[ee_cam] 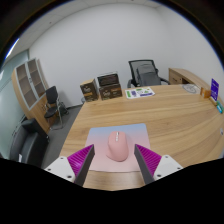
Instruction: Arrange mouse
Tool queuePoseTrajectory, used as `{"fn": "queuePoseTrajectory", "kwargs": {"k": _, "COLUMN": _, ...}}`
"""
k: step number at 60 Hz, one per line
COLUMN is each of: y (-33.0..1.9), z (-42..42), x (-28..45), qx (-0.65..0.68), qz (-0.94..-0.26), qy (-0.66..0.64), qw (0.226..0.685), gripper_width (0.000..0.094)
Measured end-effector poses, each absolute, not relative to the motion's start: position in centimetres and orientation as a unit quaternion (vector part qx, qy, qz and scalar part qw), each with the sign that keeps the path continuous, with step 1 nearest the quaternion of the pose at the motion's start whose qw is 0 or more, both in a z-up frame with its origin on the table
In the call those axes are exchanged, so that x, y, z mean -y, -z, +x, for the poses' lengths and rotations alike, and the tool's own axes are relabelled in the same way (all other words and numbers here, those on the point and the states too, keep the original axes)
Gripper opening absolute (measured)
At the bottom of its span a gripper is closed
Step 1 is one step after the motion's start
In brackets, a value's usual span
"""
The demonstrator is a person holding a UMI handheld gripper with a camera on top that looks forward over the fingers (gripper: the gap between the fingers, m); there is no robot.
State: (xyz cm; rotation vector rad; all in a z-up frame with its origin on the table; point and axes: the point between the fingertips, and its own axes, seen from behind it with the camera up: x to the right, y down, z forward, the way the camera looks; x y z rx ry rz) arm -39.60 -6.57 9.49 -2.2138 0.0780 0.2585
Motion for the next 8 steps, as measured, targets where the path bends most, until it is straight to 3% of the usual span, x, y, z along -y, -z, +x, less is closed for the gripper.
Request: {"fn": "queuePoseTrajectory", "kwargs": {"k": 8, "y": -13.3, "z": -37.7, "x": 10.7, "qx": -0.035, "qz": -0.88, "qy": -0.125, "qw": 0.456, "gripper_width": 0.0831}}
